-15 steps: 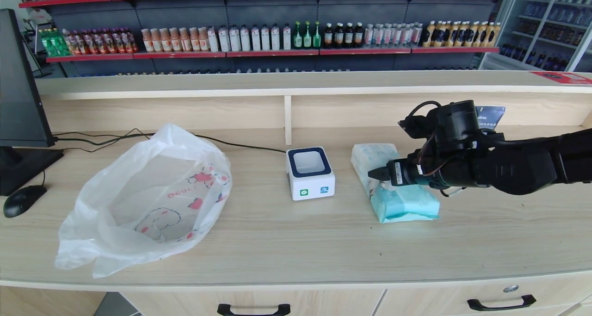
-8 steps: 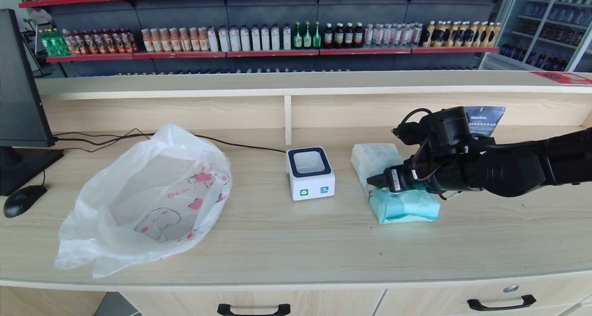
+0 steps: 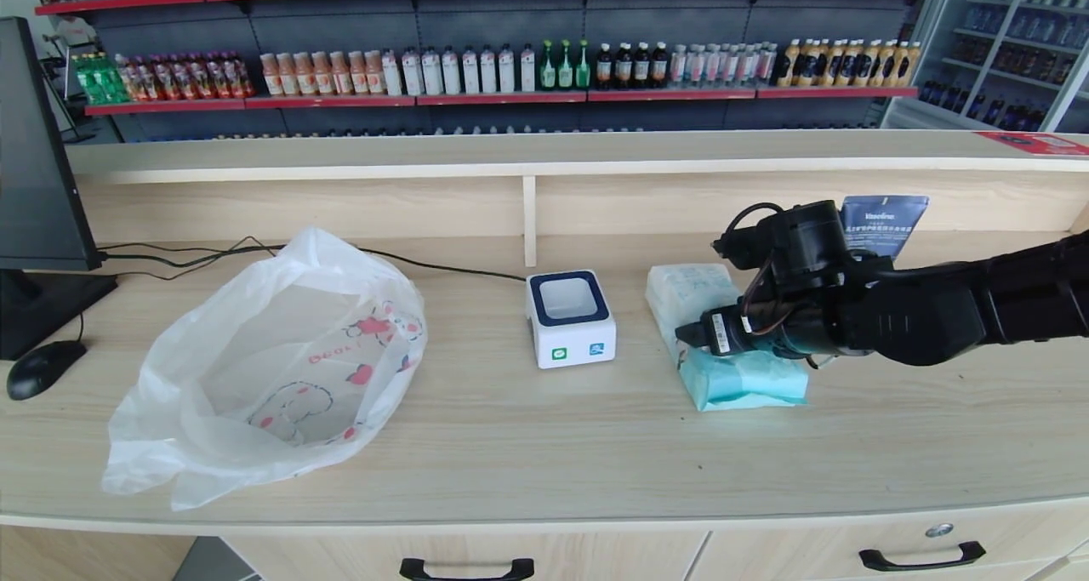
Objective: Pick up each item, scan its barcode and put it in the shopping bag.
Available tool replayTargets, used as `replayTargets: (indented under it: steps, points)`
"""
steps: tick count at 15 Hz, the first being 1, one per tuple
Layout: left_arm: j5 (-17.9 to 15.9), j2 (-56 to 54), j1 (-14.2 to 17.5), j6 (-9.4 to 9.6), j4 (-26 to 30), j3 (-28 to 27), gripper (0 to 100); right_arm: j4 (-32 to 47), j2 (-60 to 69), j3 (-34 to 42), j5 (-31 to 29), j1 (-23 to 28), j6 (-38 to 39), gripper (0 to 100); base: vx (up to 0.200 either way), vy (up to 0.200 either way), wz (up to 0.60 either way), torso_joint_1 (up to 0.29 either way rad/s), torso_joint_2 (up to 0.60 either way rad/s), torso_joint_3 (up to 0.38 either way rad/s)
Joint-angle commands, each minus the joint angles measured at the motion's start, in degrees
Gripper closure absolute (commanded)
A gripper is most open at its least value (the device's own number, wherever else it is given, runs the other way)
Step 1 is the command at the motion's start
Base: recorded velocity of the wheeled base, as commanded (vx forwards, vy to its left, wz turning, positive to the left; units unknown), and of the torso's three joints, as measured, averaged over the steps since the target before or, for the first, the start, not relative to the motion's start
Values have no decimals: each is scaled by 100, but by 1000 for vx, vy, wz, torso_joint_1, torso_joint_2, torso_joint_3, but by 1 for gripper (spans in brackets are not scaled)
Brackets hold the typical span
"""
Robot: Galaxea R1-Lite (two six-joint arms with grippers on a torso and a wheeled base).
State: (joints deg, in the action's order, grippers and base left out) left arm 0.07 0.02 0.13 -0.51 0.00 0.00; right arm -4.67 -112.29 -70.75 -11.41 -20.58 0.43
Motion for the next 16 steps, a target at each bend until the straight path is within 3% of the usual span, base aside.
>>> replayTargets:
  steps: [1,3,4,16]
  points:
    - [1,-2,4,-2,-9,0,0,45,-4,-26,16,-52,1,0,0,0,0,0,0,0]
    - [1,-2,4,-2,0,0,0,89,23,0,16,-96,1,0,0,0,0,0,0,0]
    - [1,-2,4,-2,0,0,0,89,23,-17,16,-96,1,100,0,0,0,0,0,0]
    - [1,-2,4,-2,0,0,0,98,699,53,7,-166,1,100,0,0,0,0,0,0]
